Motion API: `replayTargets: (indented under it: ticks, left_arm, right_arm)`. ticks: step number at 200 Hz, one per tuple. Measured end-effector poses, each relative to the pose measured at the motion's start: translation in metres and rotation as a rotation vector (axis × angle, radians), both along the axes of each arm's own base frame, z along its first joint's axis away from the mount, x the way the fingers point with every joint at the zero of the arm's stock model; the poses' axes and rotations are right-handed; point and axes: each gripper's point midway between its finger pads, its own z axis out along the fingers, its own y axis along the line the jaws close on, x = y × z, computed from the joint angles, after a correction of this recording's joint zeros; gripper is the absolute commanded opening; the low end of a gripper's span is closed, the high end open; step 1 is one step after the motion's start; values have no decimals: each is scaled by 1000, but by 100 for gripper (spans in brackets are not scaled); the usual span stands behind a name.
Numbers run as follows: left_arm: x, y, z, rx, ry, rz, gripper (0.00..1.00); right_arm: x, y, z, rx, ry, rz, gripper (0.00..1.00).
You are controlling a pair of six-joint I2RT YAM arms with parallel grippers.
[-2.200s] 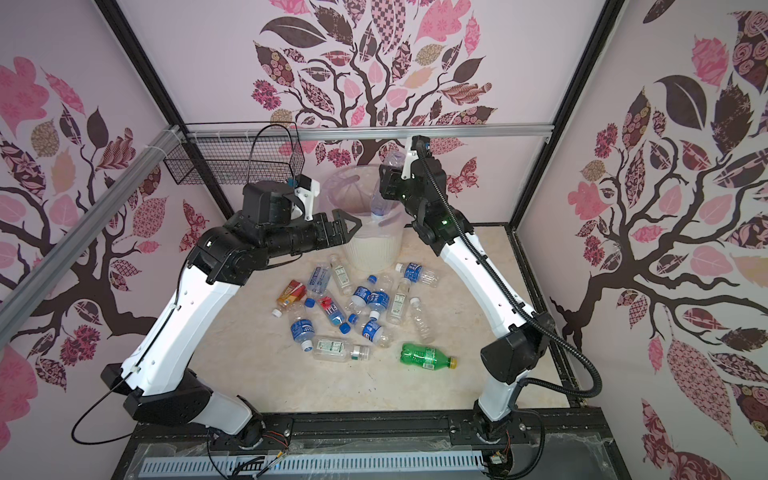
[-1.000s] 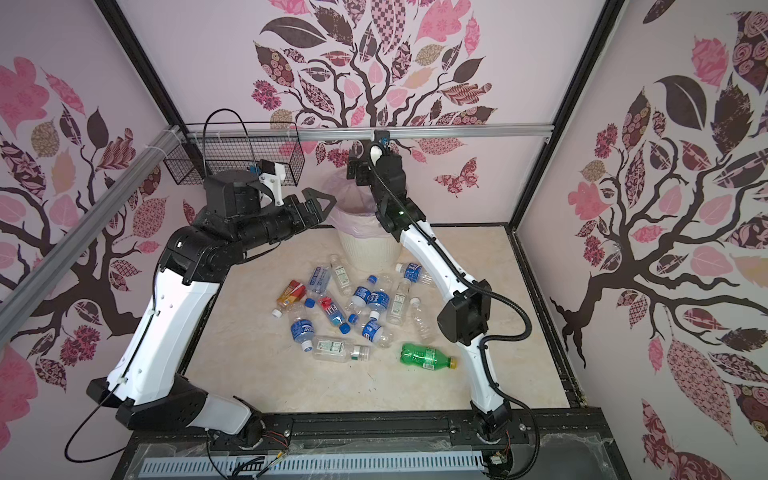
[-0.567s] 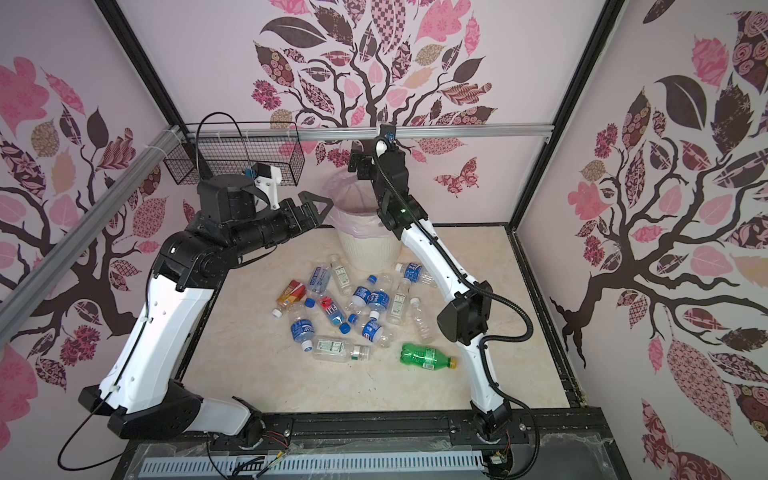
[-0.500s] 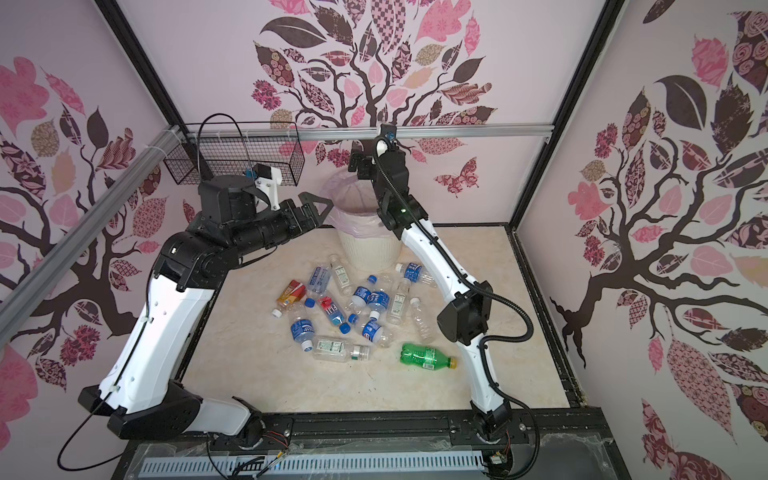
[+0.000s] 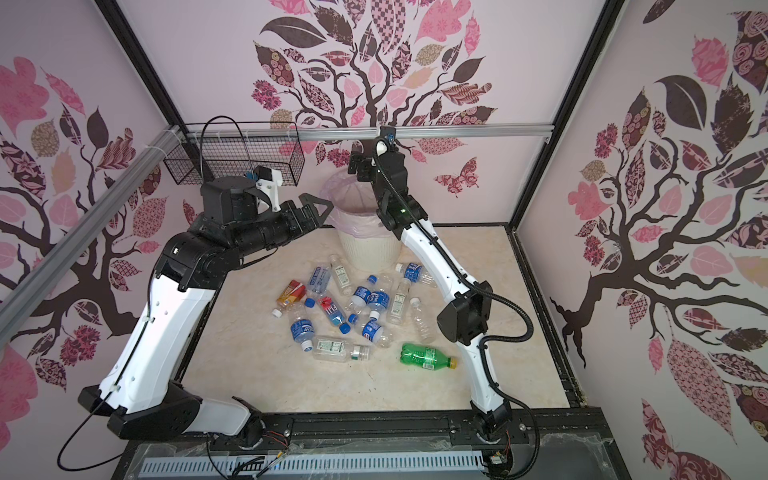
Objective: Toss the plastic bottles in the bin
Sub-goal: 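Lower the right gripper over the bin and open it to drop the bottle, then lower both grippers toward the bottles scattered in front of the bin, then close the right gripper on a clear white-capped bottle and lift it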
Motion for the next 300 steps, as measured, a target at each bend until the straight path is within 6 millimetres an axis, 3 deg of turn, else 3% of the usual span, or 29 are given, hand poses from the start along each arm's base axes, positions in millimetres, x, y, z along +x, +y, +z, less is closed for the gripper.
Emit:
replayTargets:
  ticks: [28, 52, 85, 111, 127, 142, 159, 211, 264, 300]
  left_arm:
    - [0, 14, -12, 34, 35, 57, 97]
    - [-2, 39, -41, 52, 112, 137, 97]
    - [-2, 75, -92, 61, 235, 256, 97]
    - [-7, 86, -130, 81, 313, 296, 97]
    - [-12, 88, -150, 78, 355, 305, 97]
    - [-14, 84, -167, 58, 391, 294, 97]
    - [-16, 73, -184, 28, 440, 261, 97]
    - [-26, 6, -218, 39, 549, 79, 97]
    - [-40, -24, -226, 36, 589, 12, 97]
    - [-55, -59, -232, 47, 604, -75, 97]
  right_arm:
    - [-4, -2, -9, -15, 65, 4, 100]
    - [-19, -8, -8, -42, 123, 8, 100]
    - [-67, -15, 2, -87, 181, 41, 100]
    - [-112, -14, 2, -113, 228, 91, 100]
    - [-134, -17, -11, -117, 283, 115, 100]
    - [-147, -28, -36, -126, 355, 110, 100]
    - [-159, -43, -78, -154, 462, 86, 100]
    - [-210, -89, -207, -271, 784, 17, 100]
    - [-258, -132, -285, -263, 998, -8, 100]
    - [-281, -149, -342, -258, 1156, -6, 100]
